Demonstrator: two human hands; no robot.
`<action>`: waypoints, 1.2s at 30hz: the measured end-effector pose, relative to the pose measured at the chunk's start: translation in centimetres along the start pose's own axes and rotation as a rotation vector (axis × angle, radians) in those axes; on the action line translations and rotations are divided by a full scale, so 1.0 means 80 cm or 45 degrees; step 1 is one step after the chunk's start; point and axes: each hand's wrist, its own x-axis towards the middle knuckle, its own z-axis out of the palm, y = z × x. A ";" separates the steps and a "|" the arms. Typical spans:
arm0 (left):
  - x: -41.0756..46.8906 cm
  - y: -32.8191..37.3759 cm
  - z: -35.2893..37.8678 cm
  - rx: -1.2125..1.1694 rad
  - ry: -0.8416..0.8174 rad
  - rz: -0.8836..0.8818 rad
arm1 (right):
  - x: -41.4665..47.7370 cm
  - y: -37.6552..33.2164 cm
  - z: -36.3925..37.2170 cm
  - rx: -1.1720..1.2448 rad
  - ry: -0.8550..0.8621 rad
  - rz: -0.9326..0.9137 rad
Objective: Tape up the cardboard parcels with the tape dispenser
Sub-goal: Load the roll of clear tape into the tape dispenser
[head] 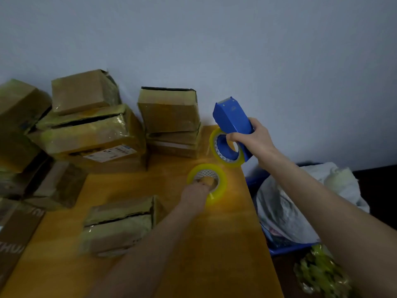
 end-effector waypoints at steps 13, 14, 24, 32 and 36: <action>-0.102 -0.114 -0.142 -2.337 0.246 -0.496 | -0.023 -0.088 0.068 0.030 -0.639 -0.209; -0.115 -0.126 -0.141 -2.343 0.277 -0.480 | -0.029 -0.095 0.077 0.038 -0.647 -0.218; -0.218 -0.239 -0.095 -2.067 0.363 -0.354 | -0.106 -0.150 0.174 -0.358 -0.876 -0.350; -0.268 -0.270 -0.067 -2.075 0.394 -0.238 | -0.147 -0.150 0.211 -0.575 -0.942 -0.370; -0.287 -0.270 -0.071 -2.163 0.530 -0.157 | -0.153 -0.142 0.204 -0.428 -0.950 -0.286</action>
